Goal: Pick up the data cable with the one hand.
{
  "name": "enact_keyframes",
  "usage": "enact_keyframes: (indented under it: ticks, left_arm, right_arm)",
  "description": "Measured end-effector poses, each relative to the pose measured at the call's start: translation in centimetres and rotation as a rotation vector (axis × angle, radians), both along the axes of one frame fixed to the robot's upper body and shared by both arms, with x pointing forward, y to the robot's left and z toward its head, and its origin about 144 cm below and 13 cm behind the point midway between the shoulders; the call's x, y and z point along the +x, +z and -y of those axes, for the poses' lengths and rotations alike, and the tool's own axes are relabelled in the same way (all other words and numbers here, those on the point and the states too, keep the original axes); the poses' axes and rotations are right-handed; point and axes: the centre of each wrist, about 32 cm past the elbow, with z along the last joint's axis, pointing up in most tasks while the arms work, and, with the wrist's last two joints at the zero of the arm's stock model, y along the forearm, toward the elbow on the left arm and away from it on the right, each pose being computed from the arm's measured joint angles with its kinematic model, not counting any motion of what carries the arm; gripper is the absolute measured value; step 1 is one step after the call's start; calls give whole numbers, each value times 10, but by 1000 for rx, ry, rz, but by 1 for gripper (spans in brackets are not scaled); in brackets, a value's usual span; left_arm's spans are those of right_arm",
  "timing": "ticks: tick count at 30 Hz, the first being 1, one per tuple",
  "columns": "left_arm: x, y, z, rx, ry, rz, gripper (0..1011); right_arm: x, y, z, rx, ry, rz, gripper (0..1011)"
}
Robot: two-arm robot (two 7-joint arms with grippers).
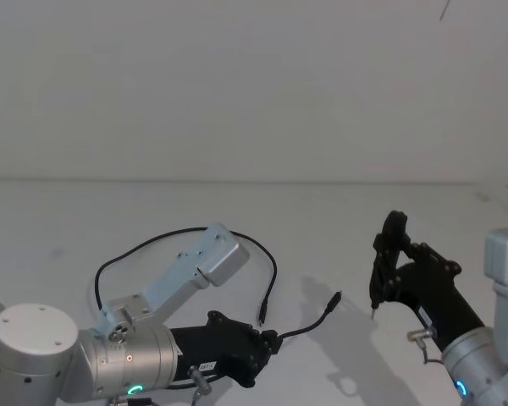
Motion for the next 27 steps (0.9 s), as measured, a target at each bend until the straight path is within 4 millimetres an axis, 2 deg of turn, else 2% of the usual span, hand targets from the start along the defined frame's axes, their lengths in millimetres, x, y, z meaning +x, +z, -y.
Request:
enact_keyframes:
  ticks: [14, 27]
  left_arm:
    - [-2, 1, -2, 6, 5, 0, 32]
    - [-2, 2, -2, 8, 7, -1, 32]
  right_arm:
    - [10, 10, -19, 90, 5, 44, 279]
    - [15, 4, -26, 112, -19, 26, 279]
